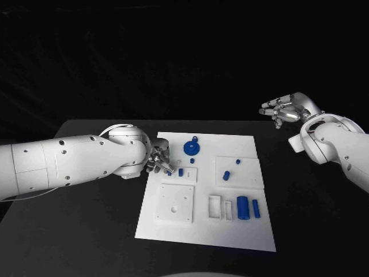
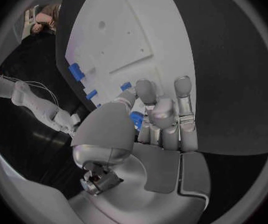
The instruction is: Assemble the parts on the task board
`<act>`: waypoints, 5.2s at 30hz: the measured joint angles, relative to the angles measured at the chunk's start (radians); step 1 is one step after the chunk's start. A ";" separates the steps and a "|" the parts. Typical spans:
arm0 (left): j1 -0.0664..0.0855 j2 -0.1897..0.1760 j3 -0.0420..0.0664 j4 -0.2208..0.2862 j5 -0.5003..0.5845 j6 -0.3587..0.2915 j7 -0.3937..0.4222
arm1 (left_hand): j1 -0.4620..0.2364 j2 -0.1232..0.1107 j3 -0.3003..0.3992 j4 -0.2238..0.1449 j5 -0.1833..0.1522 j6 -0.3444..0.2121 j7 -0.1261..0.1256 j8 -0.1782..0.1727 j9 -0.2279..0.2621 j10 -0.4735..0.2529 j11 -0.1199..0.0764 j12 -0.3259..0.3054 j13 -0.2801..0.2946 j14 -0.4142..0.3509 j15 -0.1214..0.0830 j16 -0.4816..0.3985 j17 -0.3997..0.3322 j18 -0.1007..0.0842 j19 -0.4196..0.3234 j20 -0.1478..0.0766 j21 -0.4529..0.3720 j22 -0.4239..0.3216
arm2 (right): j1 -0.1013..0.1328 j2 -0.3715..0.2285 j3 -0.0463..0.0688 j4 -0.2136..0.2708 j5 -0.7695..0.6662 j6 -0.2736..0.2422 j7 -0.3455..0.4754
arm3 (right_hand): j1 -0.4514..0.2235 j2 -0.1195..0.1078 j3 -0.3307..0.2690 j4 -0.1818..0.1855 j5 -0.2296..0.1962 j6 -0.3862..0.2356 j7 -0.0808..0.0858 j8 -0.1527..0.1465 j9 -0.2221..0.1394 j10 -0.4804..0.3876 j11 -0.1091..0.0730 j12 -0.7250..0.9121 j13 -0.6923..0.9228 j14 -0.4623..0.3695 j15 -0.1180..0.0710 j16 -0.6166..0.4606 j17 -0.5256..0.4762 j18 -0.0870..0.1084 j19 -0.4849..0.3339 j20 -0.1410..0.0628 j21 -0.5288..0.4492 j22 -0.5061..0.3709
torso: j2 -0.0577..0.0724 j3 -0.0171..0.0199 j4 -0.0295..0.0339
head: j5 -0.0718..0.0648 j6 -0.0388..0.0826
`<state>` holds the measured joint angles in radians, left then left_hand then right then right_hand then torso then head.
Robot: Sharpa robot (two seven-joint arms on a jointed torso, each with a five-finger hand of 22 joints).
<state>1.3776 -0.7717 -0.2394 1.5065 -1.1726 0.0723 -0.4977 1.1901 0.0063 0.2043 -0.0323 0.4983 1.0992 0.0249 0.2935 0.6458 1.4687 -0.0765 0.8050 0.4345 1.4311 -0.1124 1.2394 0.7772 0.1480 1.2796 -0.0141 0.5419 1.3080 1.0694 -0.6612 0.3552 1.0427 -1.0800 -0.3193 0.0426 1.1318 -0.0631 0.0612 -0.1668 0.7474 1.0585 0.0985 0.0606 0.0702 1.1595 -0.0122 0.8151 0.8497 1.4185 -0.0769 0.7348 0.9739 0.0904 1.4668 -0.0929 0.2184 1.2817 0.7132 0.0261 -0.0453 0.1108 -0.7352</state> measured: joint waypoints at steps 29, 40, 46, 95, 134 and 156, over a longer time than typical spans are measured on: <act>-0.006 -0.011 -0.003 -0.024 0.014 -0.037 0.006 | -0.033 -0.176 -0.043 0.316 -0.197 0.069 -0.052 0.008 -0.013 -0.008 -0.008 -0.006 0.009 0.000 0.000 -0.001 -0.003 0.000 0.004 0.004 -0.009 0.000 | 0.000 -0.001 0.000 -0.004 0.003 0.000 0.001 | -0.004 -0.004 0.003 0.003 0.005 -0.003 0.003 0.000 0.000 0.000 0.000 0.000 -0.002 0.000 0.000 0.000 0.000 0.000 0.000 0.000 0.000 -0.003 | 0.000 -0.0012 0.0008 | -0.002 0.007; -0.006 -0.018 0.000 -0.023 0.028 -0.066 0.009 | -0.055 -0.179 -0.041 0.319 -0.211 0.069 -0.052 0.008 -0.012 -0.008 -0.008 -0.006 0.009 0.000 0.000 -0.001 -0.001 0.000 0.011 0.003 -0.008 0.000 | 0.000 0.000 0.000 -0.005 0.003 0.000 0.001 | -0.004 -0.004 0.003 0.003 0.005 -0.003 0.003 0.000 0.000 0.000 0.000 0.000 -0.002 0.000 0.000 0.000 0.000 0.000 0.000 0.000 0.000 -0.003 | 0.000 -0.0005 0.0004 | -0.002 0.010; -0.006 -0.025 0.008 -0.017 0.046 -0.085 0.016 | -0.073 -0.183 -0.041 0.319 -0.215 0.069 -0.052 0.008 -0.012 -0.008 -0.008 -0.006 0.009 0.000 0.000 -0.001 -0.003 0.000 0.011 0.003 -0.008 -0.001 | -0.001 0.000 0.000 -0.006 0.003 0.000 0.001 | -0.004 -0.004 0.003 0.003 0.005 -0.005 0.005 0.000 0.000 -0.001 0.001 0.000 -0.002 0.000 0.000 0.000 0.000 0.000 0.000 0.000 0.000 -0.003 | 0.000 -0.0005 0.0005 | -0.002 0.010; -0.039 0.143 -0.002 -0.161 -0.237 -0.342 0.512 | 0.222 -0.129 0.041 -0.102 -0.316 -0.014 0.069 -0.228 -0.578 -0.338 0.163 -0.742 -0.375 -0.166 0.098 -0.112 -0.425 -0.031 -0.072 -0.016 -0.147 0.000 | -0.001 -0.004 0.000 0.009 0.005 0.000 0.003 | -0.004 -0.004 0.010 0.010 0.009 -0.003 0.003 0.000 0.000 -0.002 0.002 0.000 -0.004 -0.001 0.001 -0.005 -0.001 0.000 0.000 0.000 -0.016 -0.009 | 0.001 -0.0010 -0.0004 | -0.018 0.016; -0.055 0.174 -0.002 -0.219 -0.336 -0.246 0.477 | 0.239 -0.130 0.110 -0.063 -0.309 0.014 0.082 -0.228 -0.579 -0.261 0.146 -0.742 -0.376 -0.153 0.092 -0.081 -0.447 -0.033 -0.057 -0.018 -0.124 -0.001 | -0.001 -0.003 0.000 0.009 0.033 -0.015 0.034 | 0.000 -0.016 0.054 0.001 0.008 -0.015 0.008 0.000 -0.001 0.036 0.014 -0.223 -0.370 0.000 0.022 -0.315 -0.166 -0.006 -0.006 0.016 -0.143 -0.509 | 0.000 -0.0003 0.0009 | -0.023 0.012; -0.059 0.181 -0.001 -0.227 -0.337 -0.234 0.478 | 0.210 -0.117 0.055 0.003 -0.362 0.014 0.082 -0.228 -0.579 -0.246 0.139 -0.742 -0.376 -0.137 0.091 -0.078 -0.448 -0.040 -0.041 -0.024 -0.137 0.000 | -0.001 -0.002 0.000 0.009 0.035 -0.014 0.036 | 0.000 -0.016 0.054 0.001 0.008 -0.015 0.008 0.000 0.000 0.036 0.014 -0.223 -0.370 0.000 0.022 -0.315 -0.166 -0.006 -0.006 0.016 -0.143 -0.509 | 0.000 -0.0004 0.0007 | -0.023 0.010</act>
<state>1.3190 -0.5907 -0.2401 1.2796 -1.5099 -0.1615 -0.0196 1.3998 -0.1103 0.2590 -0.0296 0.1360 1.1131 0.1070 0.0660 0.0666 1.2223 0.0625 0.0634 0.0590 1.2937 -0.0214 1.1618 0.3292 0.1078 1.2391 -0.0379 0.4052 1.3080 1.0685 -0.6634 0.3552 1.0521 -1.0451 -0.3336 0.0782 1.1319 -0.0791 0.1150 -0.1656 0.7553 1.0437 0.1062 0.0606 0.0698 1.1956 0.0017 0.5917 0.4794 1.4186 -0.0553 0.4196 0.8079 0.0843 1.4612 -0.0767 0.0755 0.7725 0.7127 0.0257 -0.0447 0.0880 -0.7253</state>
